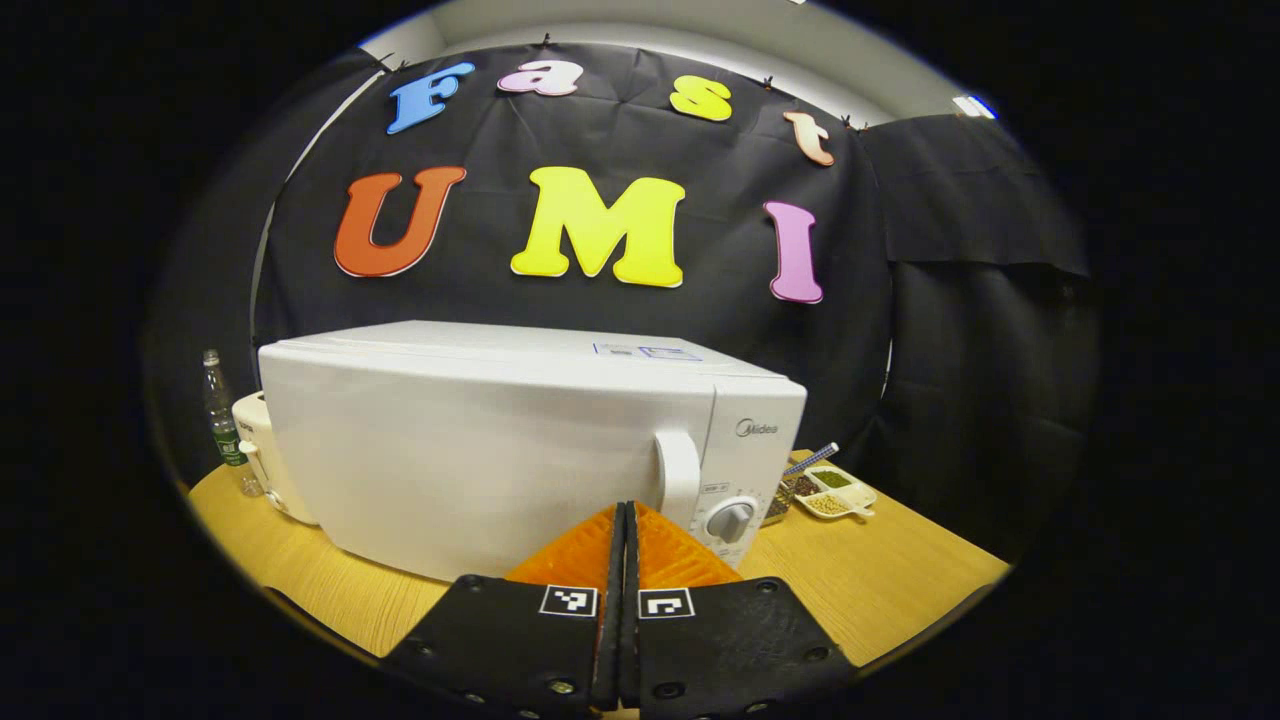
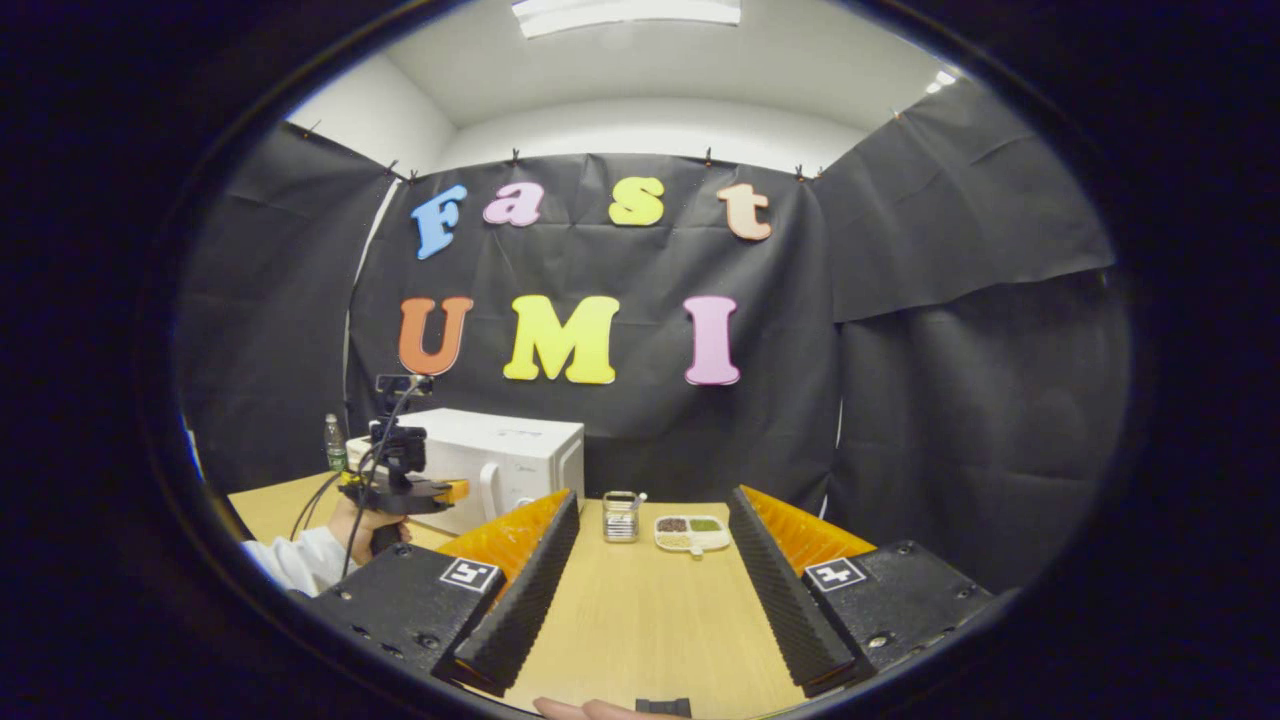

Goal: Open the microwave oven with the left hand, put the food in, and close the microwave oven.

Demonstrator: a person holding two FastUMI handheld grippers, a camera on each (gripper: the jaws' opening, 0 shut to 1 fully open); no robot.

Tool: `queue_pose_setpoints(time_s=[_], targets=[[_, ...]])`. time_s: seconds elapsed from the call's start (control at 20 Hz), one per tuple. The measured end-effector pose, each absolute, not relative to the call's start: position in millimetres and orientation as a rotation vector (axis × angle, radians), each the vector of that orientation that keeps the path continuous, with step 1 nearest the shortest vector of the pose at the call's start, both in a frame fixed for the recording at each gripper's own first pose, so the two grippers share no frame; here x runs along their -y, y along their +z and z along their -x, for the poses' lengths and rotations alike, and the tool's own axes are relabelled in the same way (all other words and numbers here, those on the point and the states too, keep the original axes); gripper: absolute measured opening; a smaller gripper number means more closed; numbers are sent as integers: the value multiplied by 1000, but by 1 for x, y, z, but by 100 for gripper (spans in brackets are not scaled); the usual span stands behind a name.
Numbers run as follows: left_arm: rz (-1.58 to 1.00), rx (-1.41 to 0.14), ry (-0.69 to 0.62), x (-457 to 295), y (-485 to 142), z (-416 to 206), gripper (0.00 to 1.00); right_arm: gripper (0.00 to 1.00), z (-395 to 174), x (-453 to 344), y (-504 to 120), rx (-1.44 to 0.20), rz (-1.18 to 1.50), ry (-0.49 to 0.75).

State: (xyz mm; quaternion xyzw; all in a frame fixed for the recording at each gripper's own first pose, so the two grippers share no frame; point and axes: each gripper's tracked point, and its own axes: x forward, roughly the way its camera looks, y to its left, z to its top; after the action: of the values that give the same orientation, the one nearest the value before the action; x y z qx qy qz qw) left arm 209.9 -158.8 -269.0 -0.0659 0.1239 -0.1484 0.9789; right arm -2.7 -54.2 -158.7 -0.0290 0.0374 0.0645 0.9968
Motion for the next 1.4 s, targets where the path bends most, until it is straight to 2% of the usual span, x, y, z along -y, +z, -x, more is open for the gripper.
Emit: queue_pose_setpoints(time_s=[0.05,0.1,0.15,0.2,0.25,0.3,0.35,0.4,0.5,0.55,0.6,0.65,0.7,0.75,0.8,0.85,1.0,1.05,1.4], targets=[[137,-244,-305,157,-259,-195,11,96,5,55,-156,-73,56,125],[134,-231,-291,153,-247,-182,32,96,7,54,-151,-65,55,124],[125,-220,-264,143,-237,-169,32,96,9,52,-146,-60,58,126],[125,-208,-252,137,-223,-155,26,96,12,49,-141,-51,62,129],[131,-197,-254,135,-211,-142,37,96,15,48,-137,-43,64,128],[138,-186,-256,132,-198,-128,70,96,18,48,-131,-31,61,123],[140,-182,-247,128,-192,-124,86,96,21,47,-128,-24,60,118],[132,-174,-237,119,-182,-111,94,96,24,46,-124,-13,59,114],[109,-149,-216,106,-164,-89,93,96,29,44,-118,-3,50,102],[96,-144,-202,98,-157,-81,93,88,32,42,-117,-3,47,99],[81,-131,-188,91,-148,-72,93,88,35,39,-114,1,42,99],[70,-115,-181,86,-138,-64,93,96,36,36,-111,3,38,97],[59,-111,-179,81,-131,-55,93,88,38,34,-108,5,33,93],[47,-107,-173,75,-124,-45,93,96,39,33,-106,7,27,88],[40,-105,-167,69,-119,-35,93,96,40,32,-104,8,21,86],[36,-106,-151,65,-116,-29,93,88,41,30,-102,7,17,82],[27,-107,-70,37,-107,2,94,88,44,28,-98,9,18,70],[21,-95,-43,27,-103,13,94,96,45,28,-97,11,13,64],[100,-48,-75,32,-70,65,93,96,55,18,-101,-33,-21,71]])
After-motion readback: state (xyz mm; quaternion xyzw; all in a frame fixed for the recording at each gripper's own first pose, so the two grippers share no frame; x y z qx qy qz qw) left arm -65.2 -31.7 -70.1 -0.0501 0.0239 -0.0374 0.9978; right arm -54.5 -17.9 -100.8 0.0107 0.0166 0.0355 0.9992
